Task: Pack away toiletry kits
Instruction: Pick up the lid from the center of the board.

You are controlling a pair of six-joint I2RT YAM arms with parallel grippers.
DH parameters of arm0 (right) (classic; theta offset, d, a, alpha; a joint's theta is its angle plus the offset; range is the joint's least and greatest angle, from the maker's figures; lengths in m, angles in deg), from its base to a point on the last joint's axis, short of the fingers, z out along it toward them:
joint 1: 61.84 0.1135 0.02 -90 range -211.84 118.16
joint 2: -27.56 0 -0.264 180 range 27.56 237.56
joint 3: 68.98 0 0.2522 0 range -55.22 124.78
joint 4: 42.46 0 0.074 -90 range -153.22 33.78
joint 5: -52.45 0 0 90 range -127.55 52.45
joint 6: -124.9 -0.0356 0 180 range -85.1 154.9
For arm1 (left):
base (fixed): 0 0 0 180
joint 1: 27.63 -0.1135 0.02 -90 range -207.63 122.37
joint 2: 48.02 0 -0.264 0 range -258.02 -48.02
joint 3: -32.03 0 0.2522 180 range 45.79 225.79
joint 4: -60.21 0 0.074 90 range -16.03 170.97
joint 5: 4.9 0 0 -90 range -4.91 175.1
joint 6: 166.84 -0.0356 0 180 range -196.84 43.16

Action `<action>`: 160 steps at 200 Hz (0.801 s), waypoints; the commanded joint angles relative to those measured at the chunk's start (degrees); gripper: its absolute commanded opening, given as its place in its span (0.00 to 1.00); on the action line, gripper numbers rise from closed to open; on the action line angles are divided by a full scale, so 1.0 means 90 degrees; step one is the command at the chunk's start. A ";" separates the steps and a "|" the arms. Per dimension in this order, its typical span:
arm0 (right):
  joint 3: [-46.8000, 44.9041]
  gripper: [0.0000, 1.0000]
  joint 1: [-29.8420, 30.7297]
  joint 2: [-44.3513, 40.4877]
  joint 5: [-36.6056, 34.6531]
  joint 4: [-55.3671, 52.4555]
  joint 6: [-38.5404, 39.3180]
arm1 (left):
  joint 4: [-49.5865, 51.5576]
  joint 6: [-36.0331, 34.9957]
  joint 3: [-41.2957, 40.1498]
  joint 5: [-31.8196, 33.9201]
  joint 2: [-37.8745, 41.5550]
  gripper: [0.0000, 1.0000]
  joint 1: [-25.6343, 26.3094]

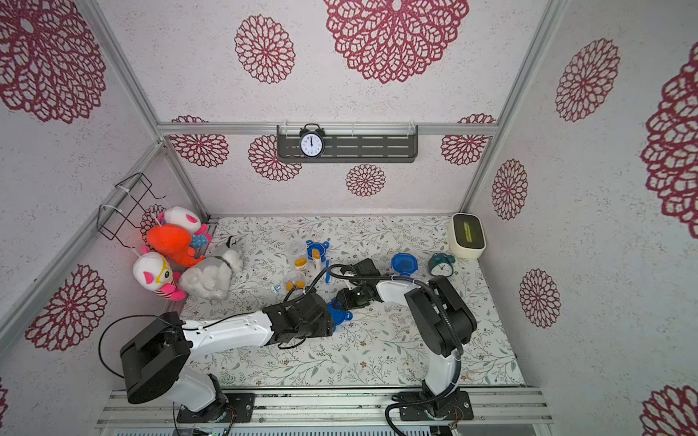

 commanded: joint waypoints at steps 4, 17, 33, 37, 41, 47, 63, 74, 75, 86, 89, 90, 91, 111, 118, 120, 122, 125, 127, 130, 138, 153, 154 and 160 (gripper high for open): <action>-0.0297 0.47 -0.0021 -0.0097 0.0427 0.0038 -0.0265 | -0.0235 0.0156 0.0153 0.0012 -0.0194 0.73 0.0061; -0.0405 0.47 -0.0012 -0.0159 0.0498 0.0091 -0.0408 | -0.0255 0.0140 0.0190 0.0003 -0.0304 0.73 0.0047; -0.0534 0.47 -0.0002 -0.0253 0.0558 0.0156 -0.0554 | -0.0232 0.0119 0.0229 0.0018 -0.0412 0.73 0.0012; -0.0551 0.46 -0.0001 -0.0275 0.0564 0.0156 -0.0580 | -0.0226 0.0121 0.0241 0.0019 -0.0432 0.73 -0.0003; -0.0565 0.46 0.0004 -0.0285 0.0569 0.0156 -0.0596 | -0.0231 0.0121 0.0235 0.0013 -0.0452 0.73 -0.0016; -0.0590 0.46 0.0007 -0.0304 0.0574 0.0147 -0.0617 | -0.0229 0.0121 0.0235 -0.0010 -0.0476 0.73 -0.0048; -0.0614 0.47 0.0004 -0.0316 0.0550 0.0122 -0.0674 | -0.0212 0.0138 0.0241 -0.0019 -0.0539 0.73 -0.0108; -0.0628 0.46 0.0008 -0.0327 0.0579 0.0136 -0.0708 | -0.0181 0.0141 0.0268 -0.0077 -0.0614 0.73 -0.0160; -0.0637 0.46 0.0008 -0.0325 0.0579 0.0137 -0.0711 | -0.0179 0.0141 0.0265 -0.0081 -0.0622 0.73 -0.0162; -0.0672 0.46 0.0013 -0.0351 0.0594 0.0164 -0.0747 | -0.0238 0.0121 0.0281 -0.0176 -0.0698 0.73 -0.0210; -0.0679 0.46 0.0017 -0.0361 0.0598 0.0174 -0.0749 | -0.0262 0.0121 0.0281 -0.0203 -0.0721 0.73 -0.0217; -0.0686 0.46 0.0017 -0.0366 0.0603 0.0180 -0.0751 | -0.0268 0.0121 0.0281 -0.0207 -0.0725 0.73 -0.0220; -0.0690 0.46 0.0017 -0.0369 0.0606 0.0183 -0.0752 | -0.0276 0.0121 0.0281 -0.0210 -0.0731 0.73 -0.0226; -0.0799 0.47 0.0046 -0.0383 0.0751 0.0382 -0.0922 | -0.0380 0.0093 0.0281 -0.0283 -0.0836 0.73 -0.0269; -0.0854 0.46 0.0062 -0.0385 0.0841 0.0510 -0.1028 | -0.0416 0.0083 0.0272 -0.0306 -0.0871 0.73 -0.0291; -0.0868 0.46 0.0065 -0.0383 0.0871 0.0543 -0.1049 | -0.0430 0.0083 0.0272 -0.0321 -0.0874 0.73 -0.0293; -0.0876 0.46 0.0073 -0.0382 0.0896 0.0566 -0.1079 | -0.0445 0.0080 0.0266 -0.0334 -0.0882 0.73 -0.0299; -0.0887 0.46 0.0082 -0.0387 0.0941 0.0604 -0.1111 | -0.0471 0.0074 0.0262 -0.0353 -0.0884 0.73 -0.0309; -0.0901 0.46 0.0090 -0.0385 0.0967 0.0632 -0.1133 | -0.0487 0.0073 0.0254 -0.0360 -0.0892 0.73 -0.0310; -0.0922 0.46 0.0105 -0.0387 0.0996 0.0660 -0.1172 | -0.0510 0.0073 0.0246 -0.0373 -0.0899 0.73 -0.0319; -0.0969 0.46 0.0138 -0.0406 0.1072 0.0775 -0.1284 | -0.0562 0.0064 0.0232 -0.0411 -0.0918 0.73 -0.0339; -0.1033 0.46 0.0188 -0.0453 0.1257 0.0932 -0.1460 | -0.0654 0.0045 0.0213 -0.0484 -0.0942 0.72 -0.0359; -0.1039 0.46 0.0191 -0.0462 0.1265 0.0940 -0.1478 | -0.0655 0.0044 0.0213 -0.0490 -0.0942 0.72 -0.0359; -0.1082 0.46 0.0201 -0.0478 0.1370 0.1067 -0.1587 | -0.0688 0.0025 0.0218 -0.0503 -0.0950 0.72 -0.0360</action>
